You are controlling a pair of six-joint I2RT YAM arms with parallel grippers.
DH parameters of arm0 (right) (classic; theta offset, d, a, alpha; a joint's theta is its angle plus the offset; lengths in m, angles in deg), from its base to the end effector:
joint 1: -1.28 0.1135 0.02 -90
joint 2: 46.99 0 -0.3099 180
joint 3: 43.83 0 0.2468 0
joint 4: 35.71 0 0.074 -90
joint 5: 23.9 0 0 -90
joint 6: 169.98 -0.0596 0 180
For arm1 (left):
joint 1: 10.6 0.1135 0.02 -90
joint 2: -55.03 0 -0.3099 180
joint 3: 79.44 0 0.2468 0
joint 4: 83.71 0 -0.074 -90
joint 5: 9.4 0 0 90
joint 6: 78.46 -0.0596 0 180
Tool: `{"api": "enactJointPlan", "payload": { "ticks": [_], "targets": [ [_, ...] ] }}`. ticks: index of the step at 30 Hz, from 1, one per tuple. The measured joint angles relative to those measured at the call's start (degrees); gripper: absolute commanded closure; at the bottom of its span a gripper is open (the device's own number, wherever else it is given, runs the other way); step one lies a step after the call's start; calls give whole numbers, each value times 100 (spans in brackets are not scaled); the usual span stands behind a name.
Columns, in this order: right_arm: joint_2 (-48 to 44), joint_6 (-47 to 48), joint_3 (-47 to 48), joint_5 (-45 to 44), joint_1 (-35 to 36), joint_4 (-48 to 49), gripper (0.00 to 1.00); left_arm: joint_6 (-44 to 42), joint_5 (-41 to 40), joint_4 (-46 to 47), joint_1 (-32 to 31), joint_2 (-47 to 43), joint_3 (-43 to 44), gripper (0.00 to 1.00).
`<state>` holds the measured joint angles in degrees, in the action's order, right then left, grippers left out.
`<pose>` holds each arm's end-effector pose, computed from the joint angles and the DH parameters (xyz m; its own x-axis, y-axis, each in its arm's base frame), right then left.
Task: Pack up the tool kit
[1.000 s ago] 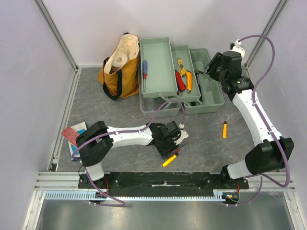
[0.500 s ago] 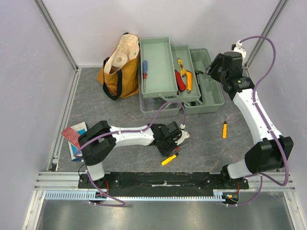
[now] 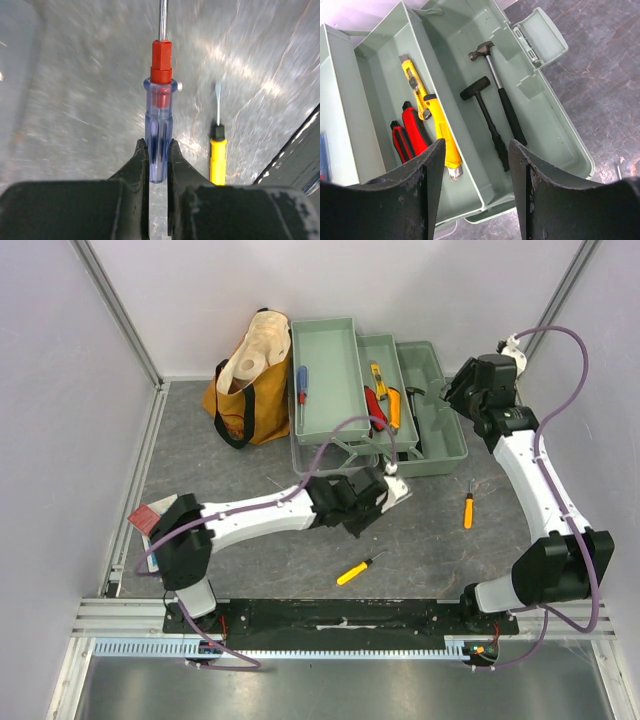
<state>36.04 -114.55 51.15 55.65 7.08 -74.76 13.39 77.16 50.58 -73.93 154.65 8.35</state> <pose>0.3412 0.0238 0.4118 -0.3384 0.5265 -0.7799 0.3076 0.8452 0.4371 0.1760 -0.3424 0.2558 -0.4069 0.7382 -0.5381 0.8649 0.5009 0.0333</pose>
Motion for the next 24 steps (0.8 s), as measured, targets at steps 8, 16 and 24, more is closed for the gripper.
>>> {"api": "enactJointPlan", "payload": {
  "ticks": [8, 16, 24],
  "targets": [
    [-376, -302, -315, 293, -295, -37, 39, -129, -9, 273, 748, -798, 1576, 98],
    [-487, -354, -723, 1377, -295, 55, 42, 935, 920, 138, 2605, -328, 3281, 97],
    [-487, -400, -1049, 2155, 52, 72, 41, 2031, 1670, -409, 3412, 527, 3456, 92]
  ]
}}
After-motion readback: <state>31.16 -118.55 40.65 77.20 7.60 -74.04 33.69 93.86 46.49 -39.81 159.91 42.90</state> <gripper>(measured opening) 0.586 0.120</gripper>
